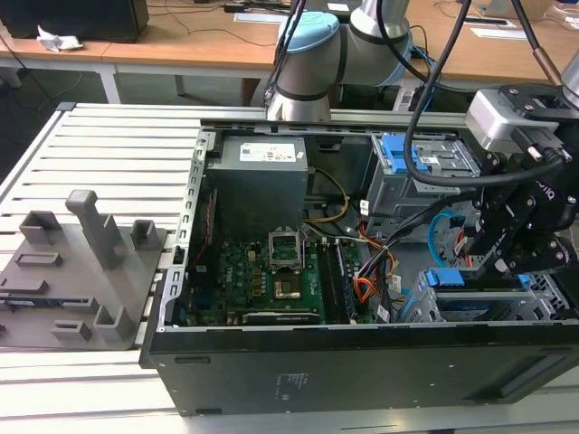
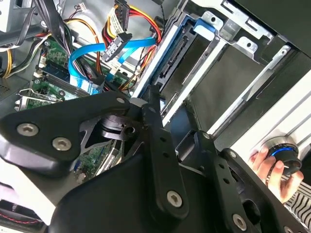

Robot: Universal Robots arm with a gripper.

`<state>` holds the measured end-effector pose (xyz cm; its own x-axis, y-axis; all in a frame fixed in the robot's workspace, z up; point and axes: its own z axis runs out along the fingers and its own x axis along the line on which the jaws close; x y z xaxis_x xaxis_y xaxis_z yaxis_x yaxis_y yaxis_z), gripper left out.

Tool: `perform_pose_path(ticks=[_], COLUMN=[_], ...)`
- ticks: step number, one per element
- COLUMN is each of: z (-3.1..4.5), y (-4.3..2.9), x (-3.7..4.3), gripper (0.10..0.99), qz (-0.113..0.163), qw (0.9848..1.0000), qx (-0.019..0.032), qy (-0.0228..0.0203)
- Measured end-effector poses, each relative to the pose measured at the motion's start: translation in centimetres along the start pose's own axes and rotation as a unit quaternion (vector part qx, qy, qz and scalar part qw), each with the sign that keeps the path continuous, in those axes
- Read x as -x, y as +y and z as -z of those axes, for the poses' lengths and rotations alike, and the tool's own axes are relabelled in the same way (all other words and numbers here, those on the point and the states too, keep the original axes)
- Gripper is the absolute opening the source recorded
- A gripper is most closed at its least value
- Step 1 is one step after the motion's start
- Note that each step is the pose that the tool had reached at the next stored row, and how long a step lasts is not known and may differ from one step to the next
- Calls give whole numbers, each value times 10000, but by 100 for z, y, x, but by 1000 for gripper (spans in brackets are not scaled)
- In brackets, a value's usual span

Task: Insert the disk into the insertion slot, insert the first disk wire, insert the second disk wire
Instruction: 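Insert the first disk wire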

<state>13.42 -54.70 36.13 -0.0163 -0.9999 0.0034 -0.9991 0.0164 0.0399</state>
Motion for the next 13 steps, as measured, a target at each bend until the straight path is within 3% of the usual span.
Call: perform_pose_path(ticks=[2,5,9,13], z=[1,5,5,6], y=[-22,-128,-139,-140], x=[1,8,95,231], gripper=[361,361,361,361], qz=[0,0,-1,-1], qw=[10000,10000,10000,10000], qx=[0,0,0,0], qy=[1,1,16,28])
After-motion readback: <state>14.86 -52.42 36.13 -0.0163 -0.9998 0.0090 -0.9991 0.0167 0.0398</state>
